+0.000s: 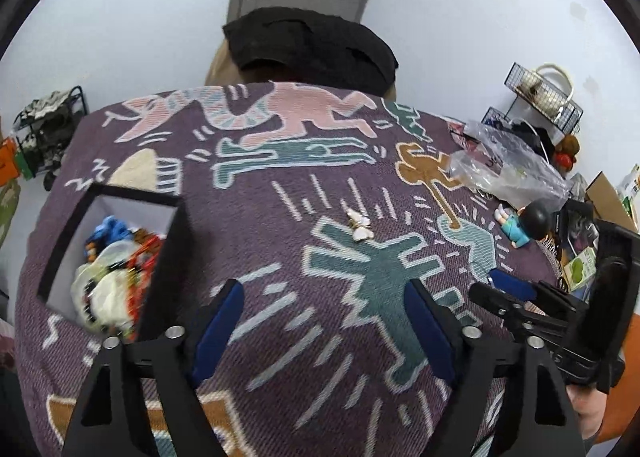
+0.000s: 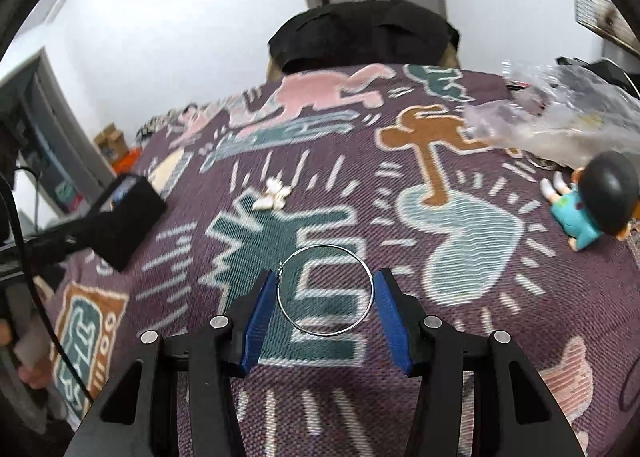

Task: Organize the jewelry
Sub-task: 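Grasp the silver hoop on the blanket with the right gripper, then grasp the white butterfly brooch with the left gripper while the right holds the hoop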

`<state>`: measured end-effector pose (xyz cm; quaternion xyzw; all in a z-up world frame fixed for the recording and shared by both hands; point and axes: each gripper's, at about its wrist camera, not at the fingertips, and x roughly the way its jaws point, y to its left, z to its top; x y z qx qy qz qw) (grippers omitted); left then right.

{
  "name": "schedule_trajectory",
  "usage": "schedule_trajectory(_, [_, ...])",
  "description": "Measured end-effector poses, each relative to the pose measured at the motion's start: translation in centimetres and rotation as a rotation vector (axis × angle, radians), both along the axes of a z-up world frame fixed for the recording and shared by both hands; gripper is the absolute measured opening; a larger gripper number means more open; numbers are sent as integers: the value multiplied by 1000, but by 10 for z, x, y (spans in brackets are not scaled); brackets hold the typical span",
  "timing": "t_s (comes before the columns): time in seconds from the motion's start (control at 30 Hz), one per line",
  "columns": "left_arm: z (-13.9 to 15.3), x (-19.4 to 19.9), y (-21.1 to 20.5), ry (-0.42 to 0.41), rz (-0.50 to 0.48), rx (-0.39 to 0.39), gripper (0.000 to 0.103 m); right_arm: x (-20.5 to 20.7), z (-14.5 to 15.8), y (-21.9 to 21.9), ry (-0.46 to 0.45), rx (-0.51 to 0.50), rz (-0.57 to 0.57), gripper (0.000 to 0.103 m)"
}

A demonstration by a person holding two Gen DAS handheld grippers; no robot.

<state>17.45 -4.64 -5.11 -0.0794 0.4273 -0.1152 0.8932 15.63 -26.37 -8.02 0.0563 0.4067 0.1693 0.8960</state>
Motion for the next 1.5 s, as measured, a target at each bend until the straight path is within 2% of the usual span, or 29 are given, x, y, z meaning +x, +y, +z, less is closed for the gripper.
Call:
schedule_trajectory(0.1, [-2, 15, -14, 18, -5, 25, 70, -1, 4, -13, -16, 30, -27, 51])
schedule_trajectory(0.37, [-12, 52, -43, 70, -23, 56, 61, -1, 5, -47, -31, 103, -86, 51])
schedule_trajectory(0.63, [-33, 86, -62, 124, -15, 97, 54, -2, 4, -72, -45, 142, -136, 51])
schedule_trajectory(0.8, [-46, 99, -75, 155, -25, 126, 54, -1, 1, -81, -41, 150, -154, 51])
schedule_trajectory(0.97, [-56, 107, -93, 157, -38, 218, 54, -1, -2, -88, -37, 160, -166, 51])
schedule_trajectory(1.13, [-61, 112, -97, 141, -27, 265, 53, -2, -2, -92, -39, 164, -172, 51])
schedule_trajectory(1.17, [-61, 112, -97, 136, -25, 265, 51, -2, -2, -92, -40, 164, -172, 51])
schedule_trajectory(1.3, [-61, 114, -96, 120, -31, 271, 27, -2, -3, -91, -37, 165, -168, 51])
schedule_trajectory(1.5, [-59, 113, -93, 134, -35, 268, 27, -2, -3, -86, -38, 159, -160, 51])
